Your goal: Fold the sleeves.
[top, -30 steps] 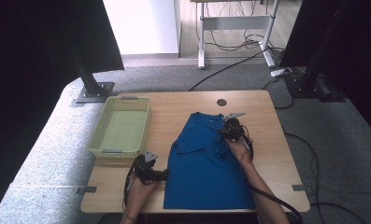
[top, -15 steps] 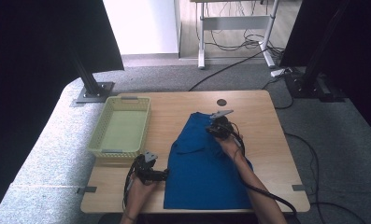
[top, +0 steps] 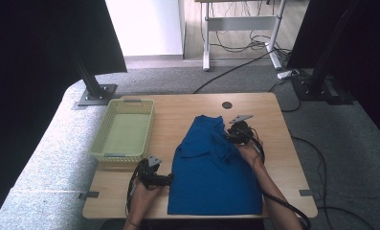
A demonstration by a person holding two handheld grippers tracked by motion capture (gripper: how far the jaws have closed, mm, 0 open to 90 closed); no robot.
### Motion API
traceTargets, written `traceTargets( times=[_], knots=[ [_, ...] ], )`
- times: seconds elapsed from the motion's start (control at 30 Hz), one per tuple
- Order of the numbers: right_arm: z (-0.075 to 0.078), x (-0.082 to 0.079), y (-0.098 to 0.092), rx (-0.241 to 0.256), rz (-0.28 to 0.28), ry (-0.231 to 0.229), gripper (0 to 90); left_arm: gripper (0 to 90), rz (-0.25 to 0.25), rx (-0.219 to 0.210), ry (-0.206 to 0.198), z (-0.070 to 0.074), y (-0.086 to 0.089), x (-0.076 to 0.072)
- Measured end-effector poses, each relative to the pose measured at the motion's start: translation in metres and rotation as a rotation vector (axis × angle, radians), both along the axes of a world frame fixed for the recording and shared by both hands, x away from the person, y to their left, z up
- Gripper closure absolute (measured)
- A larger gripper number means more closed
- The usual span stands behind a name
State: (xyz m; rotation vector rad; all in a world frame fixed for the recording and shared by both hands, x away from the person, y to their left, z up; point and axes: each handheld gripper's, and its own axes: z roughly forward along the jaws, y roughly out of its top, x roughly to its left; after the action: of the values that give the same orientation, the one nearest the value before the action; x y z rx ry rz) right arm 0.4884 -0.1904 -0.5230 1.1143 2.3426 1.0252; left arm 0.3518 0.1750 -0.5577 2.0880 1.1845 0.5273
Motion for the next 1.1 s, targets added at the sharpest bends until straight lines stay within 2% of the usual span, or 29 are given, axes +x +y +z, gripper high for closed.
traceTargets(
  times=[0.1,0.2,0.37,0.47,0.6,0.67,0.73,0.8,0.87,0.93,0.97,1.03,1.07,1.1],
  knots=[
    [-0.012,-0.002,-0.007,-0.017,-0.008,0.033,64.8,1.8,0.0,0.0,0.0,0.0,0.0,0.0],
    [-0.02,-0.004,-0.012,-0.077,-0.032,0.028,66.8,1.8,0.0,0.0,0.0,0.0,0.0,0.0],
    [-0.021,-0.001,-0.033,-0.08,-0.134,0.018,67.6,1.9,0.001,0.001,0.0,0.0,0.0,0.0],
    [-0.017,-0.004,-0.042,-0.058,-0.152,0.012,67.0,2.1,0.003,-0.001,-0.002,0.0,0.0,-0.001],
    [-0.009,-0.015,-0.044,-0.003,-0.111,0.013,64.2,3.8,0.01,-0.004,-0.006,0.0,0.0,-0.001],
    [-0.005,-0.023,-0.041,0.003,-0.085,0.011,63.4,5.1,0.016,-0.007,-0.004,0.001,-0.001,-0.003],
    [-0.002,-0.031,-0.039,0.002,-0.054,0.006,62.5,11.8,0.016,-0.008,-0.006,0.004,-0.002,-0.004],
    [-0.001,-0.041,-0.035,0.001,-0.024,0.005,61.8,11.0,0.023,-0.007,-0.022,0.005,-0.005,-0.005],
    [-0.001,-0.05,-0.033,-0.013,0.003,0.006,61.0,10.9,0.019,-0.01,-0.038,0.004,-0.008,-0.006],
    [-0.003,-0.058,-0.031,-0.026,0.026,0.009,60.5,8.5,0.005,-0.005,-0.014,0.0,-0.012,-0.005],
    [-0.005,-0.061,-0.03,-0.038,0.038,0.018,60.4,7.0,0.008,-0.004,-0.015,0.0,-0.013,-0.005],
    [-0.012,-0.064,-0.028,-0.09,0.058,0.029,60.6,7.1,0.008,-0.005,-0.013,0.0,-0.012,-0.005],
    [-0.016,-0.065,-0.027,-0.123,0.059,0.03,62.7,7.1,0.006,-0.005,-0.013,0.0,-0.012,-0.005],
    [-0.019,-0.066,-0.027,-0.131,0.06,0.019,68.2,7.1,0.007,-0.005,-0.012,0.0,-0.012,-0.005]
  ],
)
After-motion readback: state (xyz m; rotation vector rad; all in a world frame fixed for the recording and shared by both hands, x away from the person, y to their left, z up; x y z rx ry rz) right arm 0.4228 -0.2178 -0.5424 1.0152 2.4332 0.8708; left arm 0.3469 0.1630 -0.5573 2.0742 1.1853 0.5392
